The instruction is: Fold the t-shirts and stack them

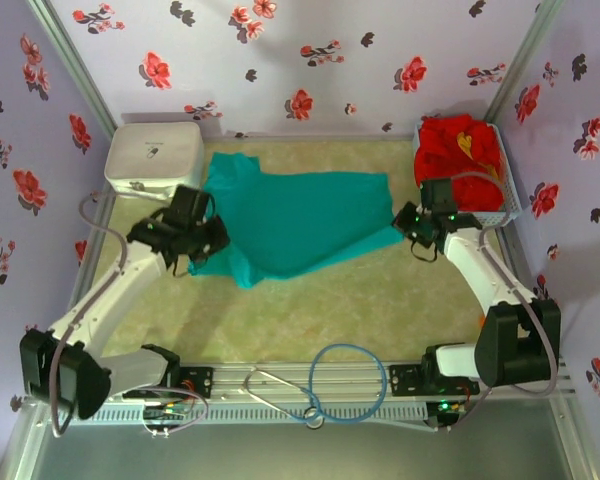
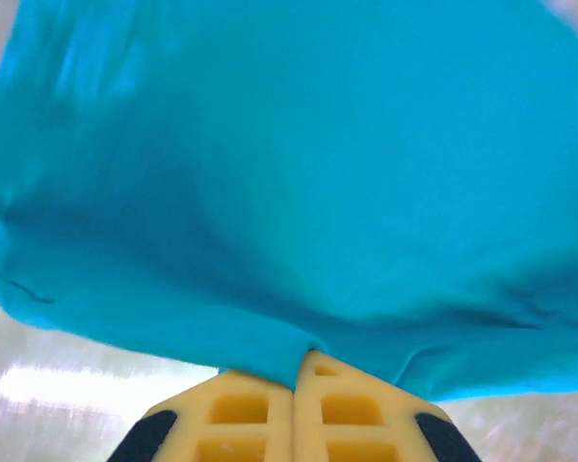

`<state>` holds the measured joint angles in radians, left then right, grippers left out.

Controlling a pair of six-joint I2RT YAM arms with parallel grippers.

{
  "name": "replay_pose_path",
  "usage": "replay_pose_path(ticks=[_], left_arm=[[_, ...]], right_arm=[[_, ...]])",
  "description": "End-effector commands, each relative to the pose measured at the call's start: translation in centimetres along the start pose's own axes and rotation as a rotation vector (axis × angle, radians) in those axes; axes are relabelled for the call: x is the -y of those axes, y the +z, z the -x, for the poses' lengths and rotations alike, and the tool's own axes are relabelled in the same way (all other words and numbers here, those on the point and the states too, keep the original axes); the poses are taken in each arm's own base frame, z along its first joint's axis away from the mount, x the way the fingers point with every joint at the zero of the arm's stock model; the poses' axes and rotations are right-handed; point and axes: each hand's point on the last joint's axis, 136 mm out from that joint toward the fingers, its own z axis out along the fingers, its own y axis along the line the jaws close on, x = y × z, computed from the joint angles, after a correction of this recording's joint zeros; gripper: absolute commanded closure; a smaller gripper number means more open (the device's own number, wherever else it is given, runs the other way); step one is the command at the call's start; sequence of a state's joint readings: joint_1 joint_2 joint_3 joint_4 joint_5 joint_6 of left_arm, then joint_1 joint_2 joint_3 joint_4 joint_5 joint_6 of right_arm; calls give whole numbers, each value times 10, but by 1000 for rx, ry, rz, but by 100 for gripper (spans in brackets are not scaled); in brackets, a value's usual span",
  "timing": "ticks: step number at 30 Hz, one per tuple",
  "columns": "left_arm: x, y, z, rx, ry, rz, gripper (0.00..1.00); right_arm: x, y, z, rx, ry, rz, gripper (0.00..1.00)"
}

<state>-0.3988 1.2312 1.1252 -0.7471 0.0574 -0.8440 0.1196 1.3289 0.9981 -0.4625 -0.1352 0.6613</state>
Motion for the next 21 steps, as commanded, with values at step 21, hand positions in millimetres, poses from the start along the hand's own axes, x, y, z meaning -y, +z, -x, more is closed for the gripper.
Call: replay_pose_path(ticks=[21], left_arm=[[129,-257,89,549,587,-518,100]], right_arm=[[-111,-226,106,670,-188,474,100]])
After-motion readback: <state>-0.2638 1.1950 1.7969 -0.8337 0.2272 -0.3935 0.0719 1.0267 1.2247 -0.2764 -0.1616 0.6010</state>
